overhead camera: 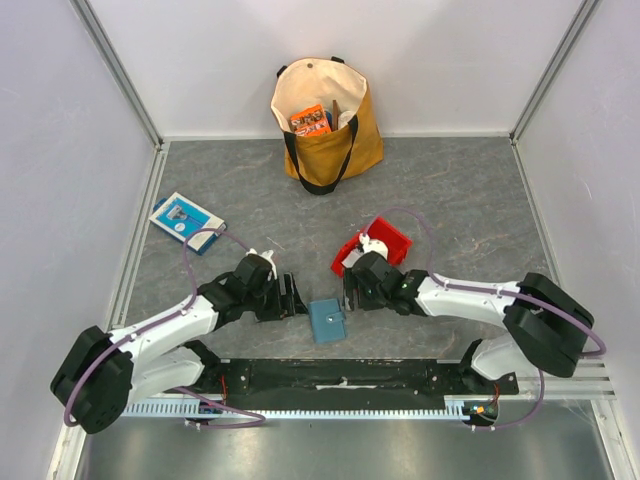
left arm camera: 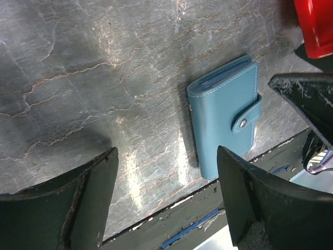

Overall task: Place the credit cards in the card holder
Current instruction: Move the storage box to the center of the board, then open the card holder at the corner of the board.

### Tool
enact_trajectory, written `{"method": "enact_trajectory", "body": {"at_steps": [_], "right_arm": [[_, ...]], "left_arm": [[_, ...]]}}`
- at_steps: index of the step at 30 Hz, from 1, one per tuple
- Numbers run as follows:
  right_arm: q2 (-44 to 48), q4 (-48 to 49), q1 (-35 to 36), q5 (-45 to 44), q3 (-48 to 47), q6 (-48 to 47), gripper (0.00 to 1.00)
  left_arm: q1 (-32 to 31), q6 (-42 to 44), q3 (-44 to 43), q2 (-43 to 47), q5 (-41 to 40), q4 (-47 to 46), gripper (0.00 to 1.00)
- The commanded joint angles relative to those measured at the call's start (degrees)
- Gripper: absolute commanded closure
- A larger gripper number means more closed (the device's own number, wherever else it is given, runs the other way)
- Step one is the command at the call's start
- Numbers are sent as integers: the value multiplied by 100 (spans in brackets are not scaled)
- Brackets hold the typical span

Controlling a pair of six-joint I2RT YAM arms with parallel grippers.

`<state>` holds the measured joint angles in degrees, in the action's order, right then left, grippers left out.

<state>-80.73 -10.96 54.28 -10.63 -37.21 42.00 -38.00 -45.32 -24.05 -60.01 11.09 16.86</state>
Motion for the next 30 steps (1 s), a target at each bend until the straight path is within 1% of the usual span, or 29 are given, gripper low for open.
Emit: {"method": "enact_trajectory", "body": {"at_steps": [1, 5, 8, 12, 15, 16, 19, 21, 23, 26, 27, 30], "right_arm": [[-408, 173, -233, 263, -383, -596, 19], [-838, 340, -331, 491, -672, -667, 19], [-989, 297, -331, 641, -823, -614, 18], [-376, 279, -331, 685, -420, -421, 16], [292, 427, -322, 1045, 124, -53, 16], [469, 550, -296, 1342, 344, 62, 17], [742, 771, -85, 1415, 732, 387, 19], [708, 893, 125, 1389, 803, 528, 21], [542, 1051, 354, 1406, 812, 739, 23], [243, 1560, 802, 1380, 829, 1125, 28], [164, 1684, 908, 1362, 847, 1248, 31], [49, 2088, 1242, 1196, 952, 1688, 36]], "left_arm": [[-23, 41, -205, -64, 121, -236, 19], [-15, 41, -222, -90, 104, -254, 19], [-23, 41, -258, -125, 112, -254, 19], [-32, -3, -214, -117, 156, -289, 21], [-67, -64, -144, -99, 165, -341, 25], [-93, -108, -135, -107, 165, -394, 26], [-260, -196, -143, -239, 130, -508, 29], [-471, -249, -179, -379, 60, -509, 30], [-542, -354, -205, -494, -1, -509, 30], [-560, -512, -100, -346, -203, -500, 30], [-551, -504, -82, -267, -265, -482, 29], [-551, -373, -196, -90, -564, -158, 28]]}}
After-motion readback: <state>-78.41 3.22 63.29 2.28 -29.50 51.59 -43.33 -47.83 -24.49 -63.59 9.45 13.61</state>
